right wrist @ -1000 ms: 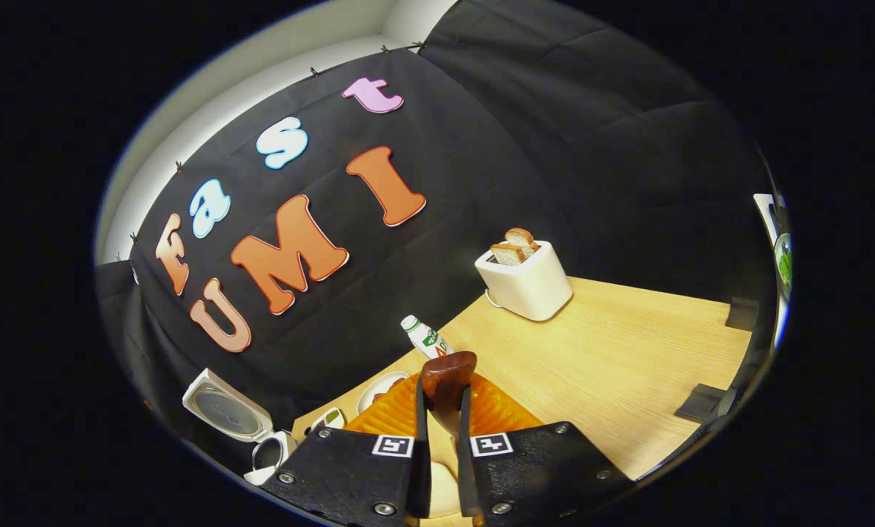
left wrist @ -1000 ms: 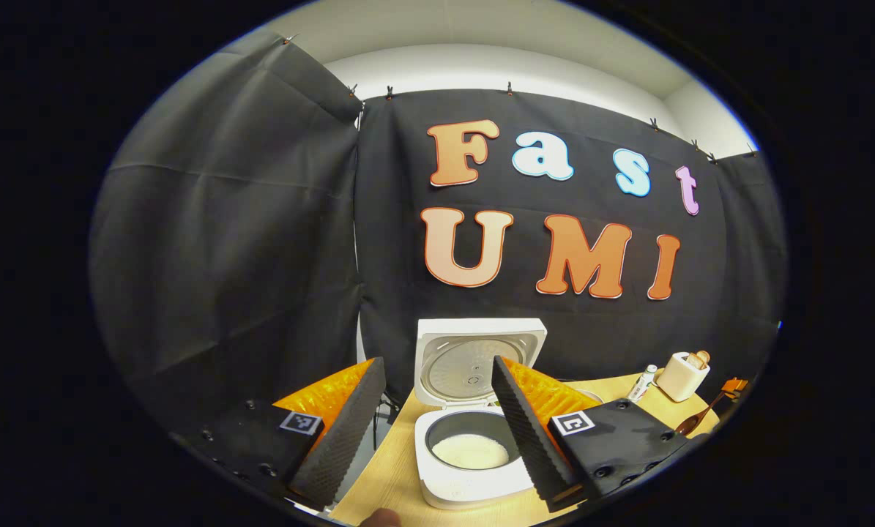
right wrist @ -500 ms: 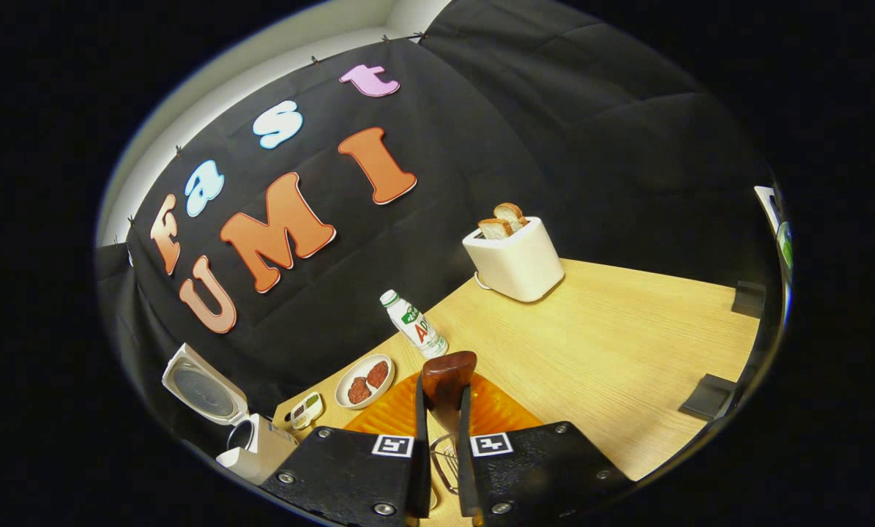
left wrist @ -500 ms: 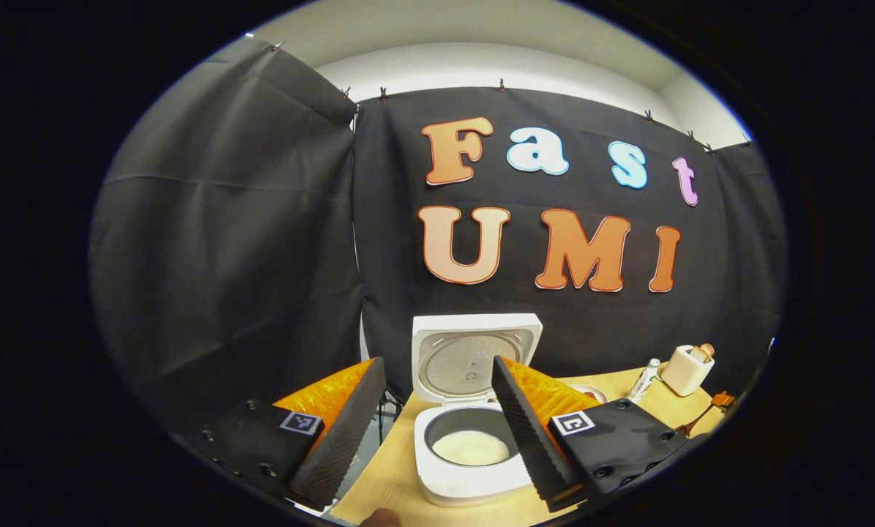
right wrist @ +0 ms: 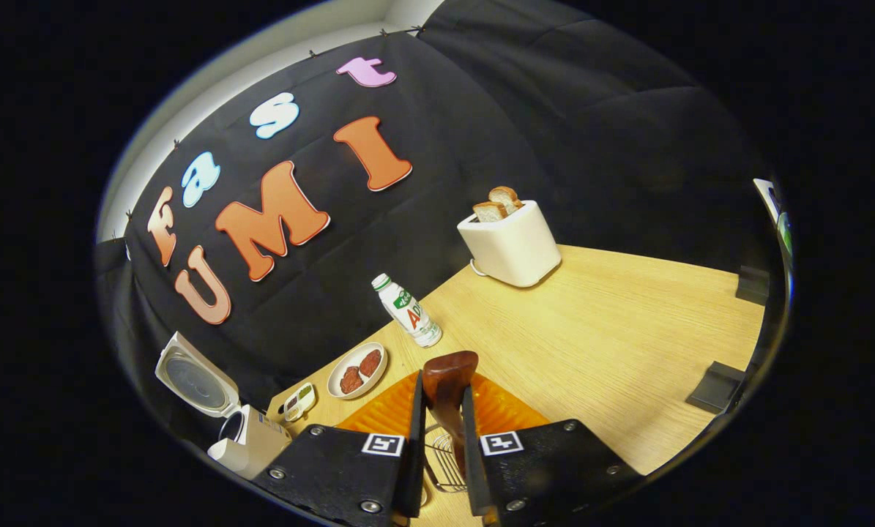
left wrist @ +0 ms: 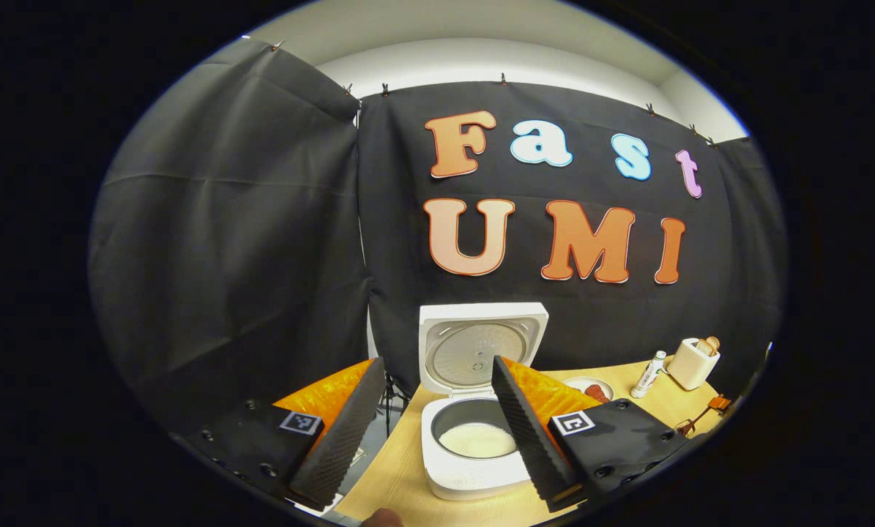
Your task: Close the left gripper, press the button to open the rice cooker; take a wooden spoon from the chopstick holder with the right hand, scoop a spoonful of rice and pour it into the rice cooker, then put the wooden spoon back into the chopstick holder.
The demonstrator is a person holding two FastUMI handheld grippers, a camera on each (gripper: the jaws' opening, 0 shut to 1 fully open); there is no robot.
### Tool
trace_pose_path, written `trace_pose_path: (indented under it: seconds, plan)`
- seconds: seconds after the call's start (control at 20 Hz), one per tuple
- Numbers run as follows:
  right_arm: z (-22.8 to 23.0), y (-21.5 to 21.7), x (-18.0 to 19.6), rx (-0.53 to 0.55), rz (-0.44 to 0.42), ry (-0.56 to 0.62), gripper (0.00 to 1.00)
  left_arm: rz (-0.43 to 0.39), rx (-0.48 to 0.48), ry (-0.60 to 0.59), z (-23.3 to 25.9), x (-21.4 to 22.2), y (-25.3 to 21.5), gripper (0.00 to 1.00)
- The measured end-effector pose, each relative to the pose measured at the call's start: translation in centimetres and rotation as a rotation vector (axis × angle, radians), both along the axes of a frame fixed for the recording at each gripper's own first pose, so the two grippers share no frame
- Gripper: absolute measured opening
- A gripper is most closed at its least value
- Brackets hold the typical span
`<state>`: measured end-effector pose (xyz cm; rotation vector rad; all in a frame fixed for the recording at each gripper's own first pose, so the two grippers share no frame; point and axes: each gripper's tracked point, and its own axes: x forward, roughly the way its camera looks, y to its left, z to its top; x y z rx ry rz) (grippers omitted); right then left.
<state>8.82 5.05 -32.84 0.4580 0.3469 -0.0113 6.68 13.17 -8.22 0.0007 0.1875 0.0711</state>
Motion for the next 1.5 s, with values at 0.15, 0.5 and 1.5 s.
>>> trace_pose_path:
  seconds: [0.15, 0.5, 1.5]
  plan:
    - [-0.7, -1.2, -0.1, -0.043, -0.033, 0.03, 0.34, 0.003, -0.004, -0.003, 0.0, 0.0, 0.1, 0.99]
    - [-0.6, -3.6, 0.1, -0.151, -0.075, 0.071, 0.84, -0.003, -0.013, -0.006, 0.1, 0.5, -0.1, 0.99]
    - [16.2, -1.1, 1.8, -0.309, -0.015, -0.045, 0.95, -0.048, -0.115, -0.008, 5.5, 8.5, -5.2, 0.98]
